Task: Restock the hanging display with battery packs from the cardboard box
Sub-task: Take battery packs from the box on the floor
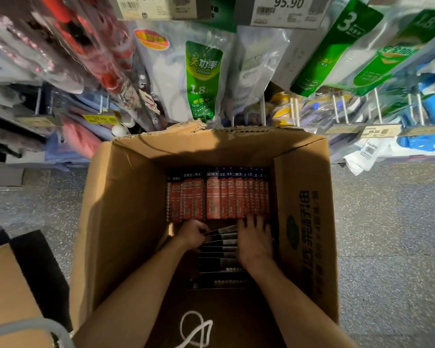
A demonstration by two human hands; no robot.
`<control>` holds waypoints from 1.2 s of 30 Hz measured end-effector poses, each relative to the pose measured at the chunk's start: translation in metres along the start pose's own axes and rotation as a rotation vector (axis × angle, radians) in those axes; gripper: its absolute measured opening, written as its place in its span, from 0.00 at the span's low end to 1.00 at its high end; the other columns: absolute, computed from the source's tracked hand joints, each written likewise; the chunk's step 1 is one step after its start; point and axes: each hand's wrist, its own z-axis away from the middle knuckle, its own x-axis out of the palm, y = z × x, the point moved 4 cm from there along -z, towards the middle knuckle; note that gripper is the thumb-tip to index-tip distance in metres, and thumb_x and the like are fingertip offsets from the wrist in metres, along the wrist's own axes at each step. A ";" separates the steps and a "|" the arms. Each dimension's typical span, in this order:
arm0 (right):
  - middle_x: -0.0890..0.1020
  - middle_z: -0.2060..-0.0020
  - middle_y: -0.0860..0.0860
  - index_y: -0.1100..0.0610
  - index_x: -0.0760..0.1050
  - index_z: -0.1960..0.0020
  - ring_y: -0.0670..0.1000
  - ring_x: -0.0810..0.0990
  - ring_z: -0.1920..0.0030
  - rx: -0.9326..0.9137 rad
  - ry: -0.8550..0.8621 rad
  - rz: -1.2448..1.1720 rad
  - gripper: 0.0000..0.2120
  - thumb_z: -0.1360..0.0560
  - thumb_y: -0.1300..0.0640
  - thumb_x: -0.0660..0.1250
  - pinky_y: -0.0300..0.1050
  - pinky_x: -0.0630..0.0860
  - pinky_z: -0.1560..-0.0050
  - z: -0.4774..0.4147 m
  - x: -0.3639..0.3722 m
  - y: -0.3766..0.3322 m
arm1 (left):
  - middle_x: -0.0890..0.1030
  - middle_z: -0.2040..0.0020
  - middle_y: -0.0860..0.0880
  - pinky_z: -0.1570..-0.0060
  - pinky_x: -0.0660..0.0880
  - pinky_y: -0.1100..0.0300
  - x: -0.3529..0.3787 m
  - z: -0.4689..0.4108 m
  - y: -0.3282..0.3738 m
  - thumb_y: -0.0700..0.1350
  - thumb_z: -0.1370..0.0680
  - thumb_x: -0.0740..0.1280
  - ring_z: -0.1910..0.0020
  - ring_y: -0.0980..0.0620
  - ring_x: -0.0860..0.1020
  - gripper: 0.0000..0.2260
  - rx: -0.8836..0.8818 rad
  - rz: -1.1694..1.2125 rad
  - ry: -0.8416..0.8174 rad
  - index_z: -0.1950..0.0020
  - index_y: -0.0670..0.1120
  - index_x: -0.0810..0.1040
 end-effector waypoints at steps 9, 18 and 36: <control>0.62 0.24 0.53 0.52 0.60 0.23 0.58 0.58 0.24 0.156 0.077 -0.312 0.33 0.24 0.57 0.70 0.55 0.65 0.25 0.024 -0.022 0.012 | 0.82 0.46 0.52 0.45 0.78 0.58 -0.019 0.069 0.059 0.36 0.19 0.62 0.49 0.53 0.80 0.15 0.387 -0.607 0.366 0.39 0.52 0.81; 0.79 0.52 0.39 0.42 0.77 0.51 0.46 0.79 0.47 -0.220 0.199 -1.209 0.14 0.25 0.62 0.69 0.31 0.72 0.51 0.097 -0.155 0.011 | 0.84 0.54 0.52 0.61 0.81 0.53 -0.114 0.257 0.139 0.44 0.25 0.64 0.53 0.47 0.83 0.09 0.789 -1.157 0.636 0.50 0.52 0.82; 0.84 0.65 0.55 0.62 0.86 0.56 0.50 0.83 0.67 -0.878 -0.190 -1.726 0.11 0.38 0.63 0.79 0.39 0.79 0.66 0.326 -0.301 0.050 | 0.76 0.28 0.53 0.32 0.73 0.47 -0.090 0.542 0.194 0.43 0.16 0.63 0.27 0.49 0.73 0.14 1.372 -0.093 1.184 0.33 0.49 0.80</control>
